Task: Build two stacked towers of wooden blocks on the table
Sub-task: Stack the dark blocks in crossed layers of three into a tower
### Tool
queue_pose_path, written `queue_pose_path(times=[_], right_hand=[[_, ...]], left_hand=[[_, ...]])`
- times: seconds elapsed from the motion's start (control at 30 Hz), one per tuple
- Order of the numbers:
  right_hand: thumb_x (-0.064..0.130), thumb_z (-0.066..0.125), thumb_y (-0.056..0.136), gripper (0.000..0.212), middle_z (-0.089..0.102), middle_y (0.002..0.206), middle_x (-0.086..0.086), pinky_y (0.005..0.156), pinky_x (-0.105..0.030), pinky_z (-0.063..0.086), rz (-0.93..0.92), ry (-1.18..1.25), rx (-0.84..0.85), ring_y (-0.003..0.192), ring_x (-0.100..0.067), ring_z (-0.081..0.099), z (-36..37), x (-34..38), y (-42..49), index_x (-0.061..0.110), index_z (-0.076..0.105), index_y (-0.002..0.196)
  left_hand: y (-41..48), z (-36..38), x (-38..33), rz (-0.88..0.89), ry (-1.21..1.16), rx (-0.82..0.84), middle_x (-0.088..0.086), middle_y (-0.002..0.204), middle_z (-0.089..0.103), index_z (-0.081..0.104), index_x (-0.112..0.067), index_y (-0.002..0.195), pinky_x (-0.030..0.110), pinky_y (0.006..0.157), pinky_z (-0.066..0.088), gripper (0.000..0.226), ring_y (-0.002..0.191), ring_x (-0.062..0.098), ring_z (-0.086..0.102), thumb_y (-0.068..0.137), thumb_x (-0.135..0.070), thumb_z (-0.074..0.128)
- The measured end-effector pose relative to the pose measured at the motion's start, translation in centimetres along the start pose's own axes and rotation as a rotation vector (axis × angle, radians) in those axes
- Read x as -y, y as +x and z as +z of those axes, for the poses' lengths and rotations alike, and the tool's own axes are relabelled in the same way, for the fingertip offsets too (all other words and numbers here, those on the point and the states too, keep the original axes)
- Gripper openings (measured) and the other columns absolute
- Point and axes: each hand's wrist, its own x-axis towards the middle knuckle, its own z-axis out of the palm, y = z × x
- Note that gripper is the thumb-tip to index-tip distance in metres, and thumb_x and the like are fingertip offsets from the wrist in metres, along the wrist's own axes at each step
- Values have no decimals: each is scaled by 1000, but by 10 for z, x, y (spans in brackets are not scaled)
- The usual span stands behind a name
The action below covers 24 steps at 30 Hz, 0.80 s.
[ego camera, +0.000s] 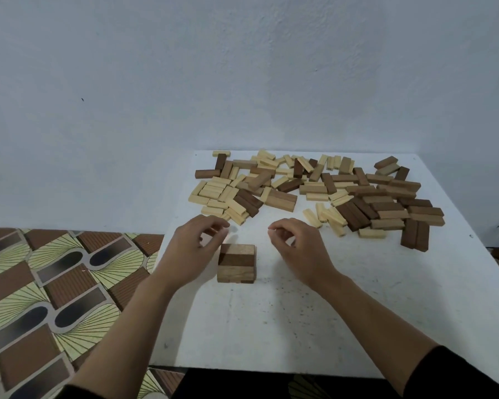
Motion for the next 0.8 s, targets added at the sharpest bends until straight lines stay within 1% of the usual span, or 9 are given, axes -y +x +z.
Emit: queue_pose_path(times=[0.07, 0.17, 0.2, 0.27, 0.37, 0.43, 0.57, 0.7, 0.8], right_hand=[[22, 61, 98, 12, 68, 91, 8, 70, -14, 47, -15, -8, -48, 84, -4, 60, 1, 0, 4, 18, 72, 101], [21, 58, 99, 17, 68, 102, 6, 79, -16, 45, -46, -61, -49, 93, -5, 59, 3, -3, 15, 16, 71, 110], [22, 54, 100, 22, 67, 110, 4, 86, -18, 43, -60, -106, -23, 102, -7, 57, 4, -4, 19, 16, 70, 116], [22, 44, 100, 34, 64, 125, 2, 99, -28, 42, -119, -220, 48, 120, -13, 52, 8, -7, 33, 15, 67, 125], [16, 38, 94, 45, 60, 135, 0, 107, -38, 40, -193, -353, 131, 130, -18, 46, 14, -12, 53, 14, 63, 131], [15, 38, 90, 50, 59, 138, 0, 106, -42, 39, -223, -428, 140, 132, -22, 45, 18, -16, 64, 13, 62, 134], [10, 49, 83, 52, 62, 137, 0, 102, -45, 37, -313, -558, 104, 126, -25, 49, 25, -27, 75, 12, 64, 133], [8, 58, 77, 46, 69, 126, 2, 93, -34, 26, -427, -613, 47, 115, -23, 56, 23, -32, 76, 10, 71, 121], [10, 58, 78, 43, 69, 124, 2, 92, -39, 34, -447, -626, 70, 115, -22, 53, 18, -33, 74, 10, 71, 119]], left_hand=[[5, 7, -2, -8, 35, -47, -19, 101, 66, 69, -30, 104, 10, 76, 43, 10, 95, 0, 61, 98, -26, 62], [17, 14, -1, -56, 63, -50, -12, 107, 64, 69, -27, 111, 23, 83, 49, 15, 96, 3, 59, 100, -27, 59], [22, 16, -2, -63, 86, -31, -9, 112, 62, 69, -26, 116, 30, 89, 50, 19, 101, 6, 58, 102, -28, 56], [34, 18, -5, -60, 188, 36, -7, 125, 56, 65, -28, 126, 39, 100, 42, 28, 117, 13, 51, 104, -32, 49], [51, 24, -12, -12, 426, 166, -10, 147, 43, 55, -35, 137, 48, 108, 26, 35, 137, 16, 33, 107, -40, 37], [58, 29, -14, 41, 565, 209, -11, 153, 36, 50, -36, 139, 53, 109, 23, 41, 143, 19, 25, 106, -46, 28], [64, 38, -16, 76, 730, 262, -9, 157, 32, 48, -32, 138, 59, 107, 22, 77, 148, 21, 19, 89, -58, -4], [63, 47, -16, 72, 771, 263, -8, 157, 34, 48, -29, 140, 62, 107, 19, 79, 151, 23, 14, 88, -59, -4], [62, 50, -21, 103, 783, 266, -13, 150, 38, 50, -30, 135, 62, 105, 20, 73, 149, 20, 16, 90, -58, -1]])
